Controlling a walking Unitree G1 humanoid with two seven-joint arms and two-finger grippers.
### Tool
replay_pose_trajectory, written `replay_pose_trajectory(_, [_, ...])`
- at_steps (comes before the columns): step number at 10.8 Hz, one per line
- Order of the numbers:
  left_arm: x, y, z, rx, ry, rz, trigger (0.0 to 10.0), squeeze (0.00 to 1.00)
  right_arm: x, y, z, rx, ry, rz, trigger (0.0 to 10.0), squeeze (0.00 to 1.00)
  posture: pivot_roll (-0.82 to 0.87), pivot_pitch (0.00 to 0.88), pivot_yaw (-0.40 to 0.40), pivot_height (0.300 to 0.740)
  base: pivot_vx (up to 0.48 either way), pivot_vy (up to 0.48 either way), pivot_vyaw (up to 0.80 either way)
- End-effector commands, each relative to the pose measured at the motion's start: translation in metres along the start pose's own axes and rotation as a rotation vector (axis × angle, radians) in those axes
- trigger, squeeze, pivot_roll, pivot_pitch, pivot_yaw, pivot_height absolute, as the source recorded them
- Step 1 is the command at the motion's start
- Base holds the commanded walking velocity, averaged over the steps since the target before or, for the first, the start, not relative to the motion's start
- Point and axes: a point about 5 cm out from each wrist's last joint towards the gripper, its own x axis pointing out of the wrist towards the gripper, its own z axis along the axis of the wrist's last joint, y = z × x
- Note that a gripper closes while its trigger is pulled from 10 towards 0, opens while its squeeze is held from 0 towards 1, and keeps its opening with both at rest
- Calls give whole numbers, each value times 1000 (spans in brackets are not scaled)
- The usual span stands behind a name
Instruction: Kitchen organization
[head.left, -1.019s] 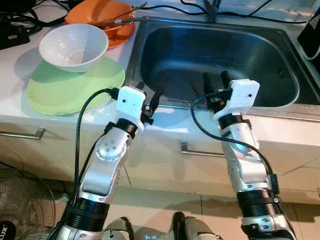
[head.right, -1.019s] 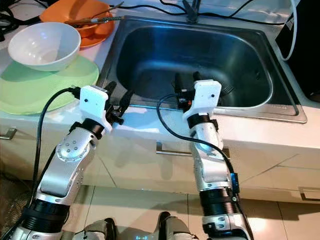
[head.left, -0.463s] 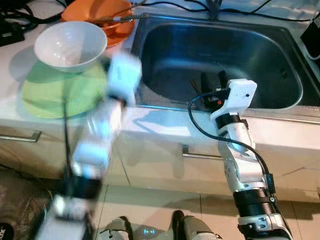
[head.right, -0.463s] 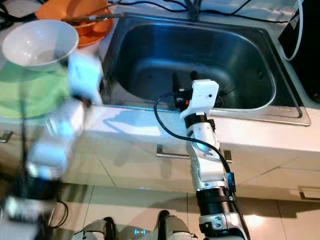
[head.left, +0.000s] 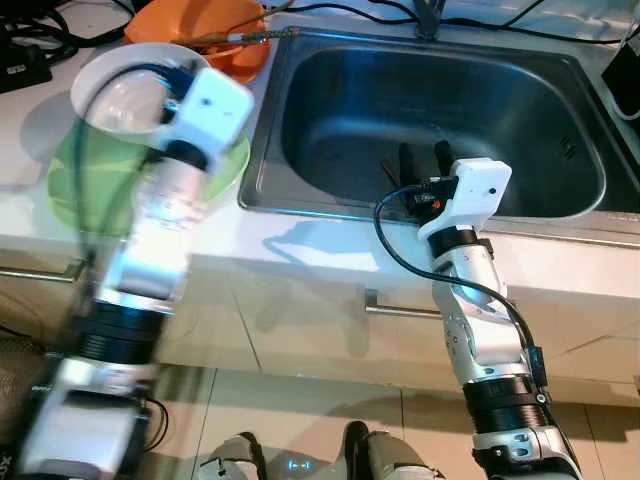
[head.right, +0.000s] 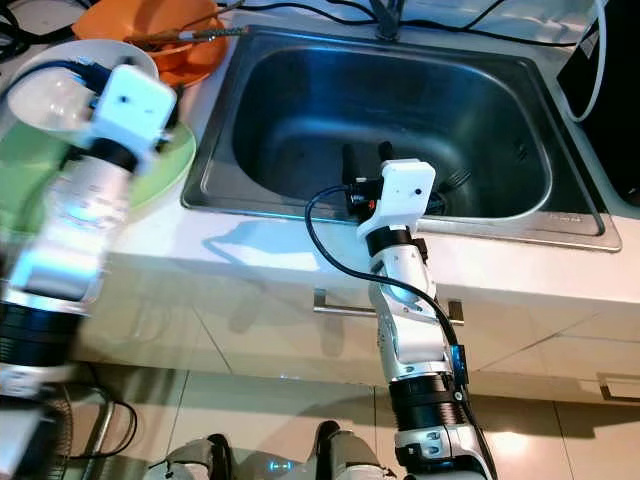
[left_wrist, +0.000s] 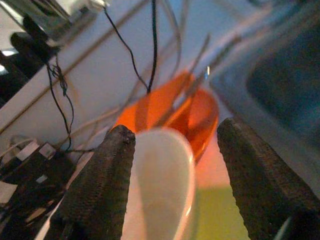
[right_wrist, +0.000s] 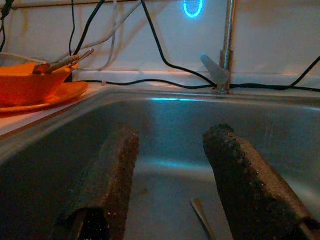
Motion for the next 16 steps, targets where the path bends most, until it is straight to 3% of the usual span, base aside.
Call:
replay_pose_trajectory(1, [0,1,3,42,14,-44,10000,1000,-4,1,-10,4,44,-3,10000,0,88,170,-29,740,0,0,0])
replay_pose_trajectory(2, [-1,7,6,71,31,-49,10000,1000,-4,3,-10,8,43,1,10000,0,90,168,-31,740,0,0,0])
replay_pose_trajectory(3, [-1,8,5,98,68,-80,10000,749,-3,4,-11,10,44,6,10000,0,94,167,-32,740,0,0,0])
replay_pose_trajectory(4, [-3,7,4,115,108,-112,10000,0,-3,4,-11,10,44,8,10000,0,92,170,-32,740,0,0,0])
replay_pose_trajectory(7, [-11,10,2,210,197,-172,10000,0,-3,4,-11,10,47,6,10000,0,95,179,-34,740,0,0,0])
replay_pose_trajectory(9, [-13,14,-6,303,269,-142,10000,0,-3,6,-12,16,51,13,10000,0,98,178,-37,740,0,0,0])
replay_pose_trajectory(13, [-18,7,-26,381,374,-184,9882,0,-4,6,-12,14,53,15,10000,0,93,178,-40,740,0,0,0])
replay_pose_trajectory(14, [-18,8,-27,382,376,-180,0,0,-3,6,-12,14,53,16,10000,0,93,180,-40,740,0,0,0])
replay_pose_trajectory(16, [-18,7,-26,383,374,-176,0,0,-3,6,-12,14,53,16,10000,0,92,180,-40,740,0,0,0])
